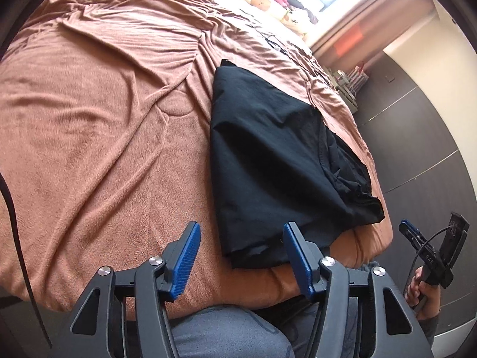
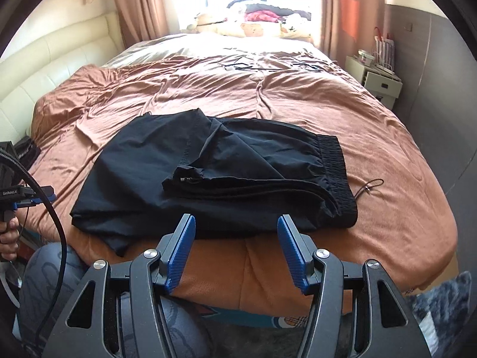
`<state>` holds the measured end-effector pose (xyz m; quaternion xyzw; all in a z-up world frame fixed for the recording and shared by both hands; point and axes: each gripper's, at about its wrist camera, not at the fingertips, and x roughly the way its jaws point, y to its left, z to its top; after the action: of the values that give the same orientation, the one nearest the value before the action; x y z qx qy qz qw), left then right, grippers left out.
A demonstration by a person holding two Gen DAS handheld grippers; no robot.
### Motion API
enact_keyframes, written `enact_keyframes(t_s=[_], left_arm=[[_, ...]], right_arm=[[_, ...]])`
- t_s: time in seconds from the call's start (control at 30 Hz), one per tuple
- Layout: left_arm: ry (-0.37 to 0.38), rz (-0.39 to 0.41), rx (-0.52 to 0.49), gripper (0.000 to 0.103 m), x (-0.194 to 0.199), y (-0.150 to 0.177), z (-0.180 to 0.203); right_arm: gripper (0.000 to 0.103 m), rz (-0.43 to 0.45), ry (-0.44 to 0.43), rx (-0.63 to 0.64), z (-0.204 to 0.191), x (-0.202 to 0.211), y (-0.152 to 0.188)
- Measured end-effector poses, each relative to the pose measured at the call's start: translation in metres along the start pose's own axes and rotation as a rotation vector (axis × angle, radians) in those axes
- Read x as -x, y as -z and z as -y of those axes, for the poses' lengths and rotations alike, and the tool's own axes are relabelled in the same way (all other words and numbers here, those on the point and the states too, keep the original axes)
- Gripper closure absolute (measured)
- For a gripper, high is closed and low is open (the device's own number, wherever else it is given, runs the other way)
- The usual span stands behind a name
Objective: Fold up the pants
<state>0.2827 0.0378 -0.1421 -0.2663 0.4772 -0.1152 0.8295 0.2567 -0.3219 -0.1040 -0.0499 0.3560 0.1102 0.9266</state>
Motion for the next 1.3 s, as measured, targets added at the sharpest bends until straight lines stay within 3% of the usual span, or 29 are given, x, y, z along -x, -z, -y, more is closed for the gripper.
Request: enact_keyframes(t_s=[0.13,0.47,0.8,1.0,1.3], left_arm=[[0.014,0.010,0.058,0.048,-0.006,0.007,-0.005],[0.013,0.033,0.086,0.049,-0.018,0.017,-0.007],[0.013,-0.028,0.092,0.055,-0.033,0.015,-0.008],[0.005,-0.018,0.101,0.055,-0.031,0.015,-0.009],[0.006,-0.023,0.095,0.055,-0.033,0.016,-0.008]], right_arm=[[0.047,-0.030,0.001,0.091,-0.011,-0.022,-0.013],[0.047,-0.100,0.001,0.301,-0.044,-0.069,-0.033],[0.047,-0.176,0.016,0.454,-0.068,-0.124,-0.045],[0.047,-0.191,-0.007,0.521,-0.073,-0.130,-0.047],[0.047,-0.140,0.049,0.579,-0.082,-0.123,-0.050]])
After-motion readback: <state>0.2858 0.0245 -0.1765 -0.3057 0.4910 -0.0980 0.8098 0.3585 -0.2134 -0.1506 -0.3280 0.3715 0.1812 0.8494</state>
